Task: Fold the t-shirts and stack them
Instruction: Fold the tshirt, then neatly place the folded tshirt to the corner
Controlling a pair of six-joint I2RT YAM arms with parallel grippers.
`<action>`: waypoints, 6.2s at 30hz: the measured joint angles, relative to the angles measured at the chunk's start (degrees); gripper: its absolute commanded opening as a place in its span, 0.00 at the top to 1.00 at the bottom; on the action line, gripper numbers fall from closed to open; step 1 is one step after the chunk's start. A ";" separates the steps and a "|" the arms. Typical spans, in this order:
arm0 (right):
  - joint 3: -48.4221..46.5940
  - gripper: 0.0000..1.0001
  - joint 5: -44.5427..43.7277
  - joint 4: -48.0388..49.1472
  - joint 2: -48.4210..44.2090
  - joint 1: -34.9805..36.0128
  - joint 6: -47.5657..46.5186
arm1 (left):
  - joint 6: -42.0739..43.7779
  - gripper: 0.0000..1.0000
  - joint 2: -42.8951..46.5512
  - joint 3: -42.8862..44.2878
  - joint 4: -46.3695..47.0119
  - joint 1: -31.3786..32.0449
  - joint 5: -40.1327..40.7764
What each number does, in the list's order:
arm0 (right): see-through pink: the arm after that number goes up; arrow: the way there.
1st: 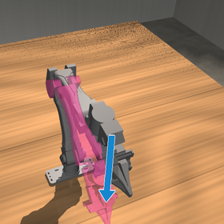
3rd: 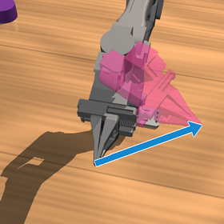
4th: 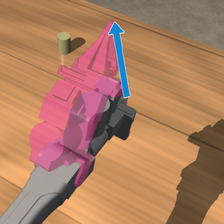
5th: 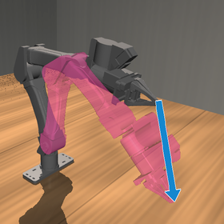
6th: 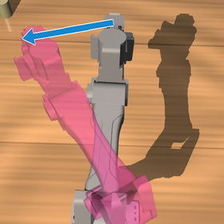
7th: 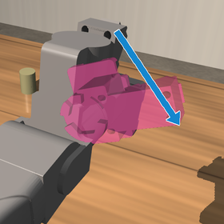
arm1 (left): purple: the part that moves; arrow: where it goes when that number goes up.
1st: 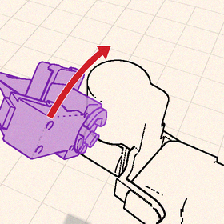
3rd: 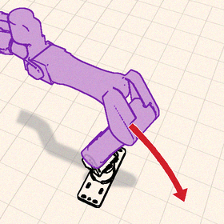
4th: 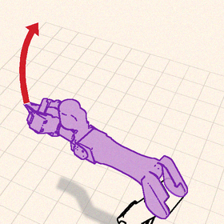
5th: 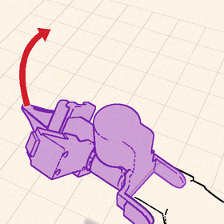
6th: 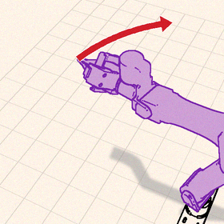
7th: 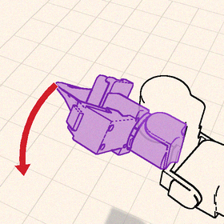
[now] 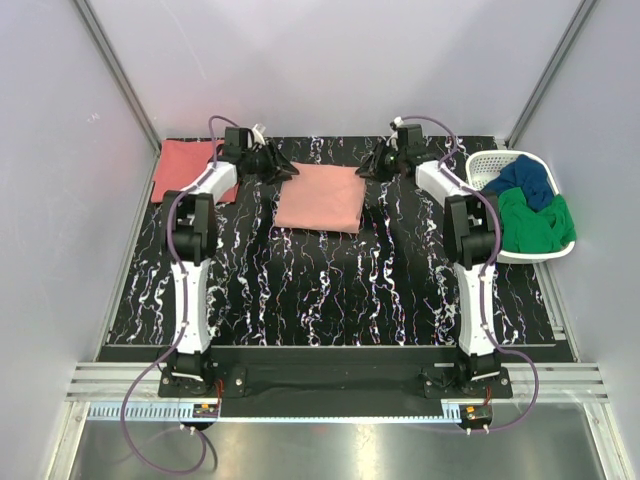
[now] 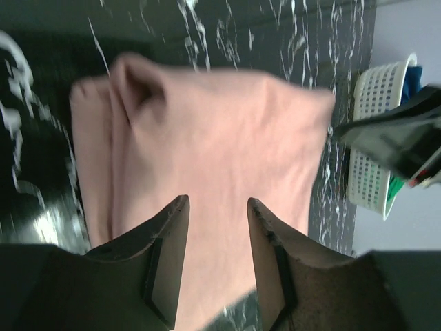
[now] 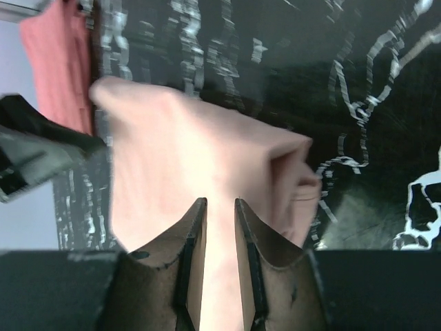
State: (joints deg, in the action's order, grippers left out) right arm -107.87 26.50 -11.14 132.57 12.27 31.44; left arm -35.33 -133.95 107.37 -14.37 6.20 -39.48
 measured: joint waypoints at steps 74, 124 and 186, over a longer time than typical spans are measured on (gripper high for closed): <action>24.20 0.76 21.88 7.89 -2.29 4.59 2.05 | -6.73 0.51 26.91 -44.98 8.35 4.87 17.25; 7.78 0.61 22.58 5.35 3.78 -5.77 4.04 | -2.47 0.41 9.90 -11.96 0.11 1.97 6.97; 29.97 0.48 16.68 10.91 -21.14 -9.22 4.46 | 6.45 1.00 7.28 -7.06 -21.73 10.64 32.44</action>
State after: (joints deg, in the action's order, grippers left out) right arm -77.91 43.18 -0.23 111.44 3.05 35.90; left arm -28.88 -126.67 100.31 -36.10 16.84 -7.05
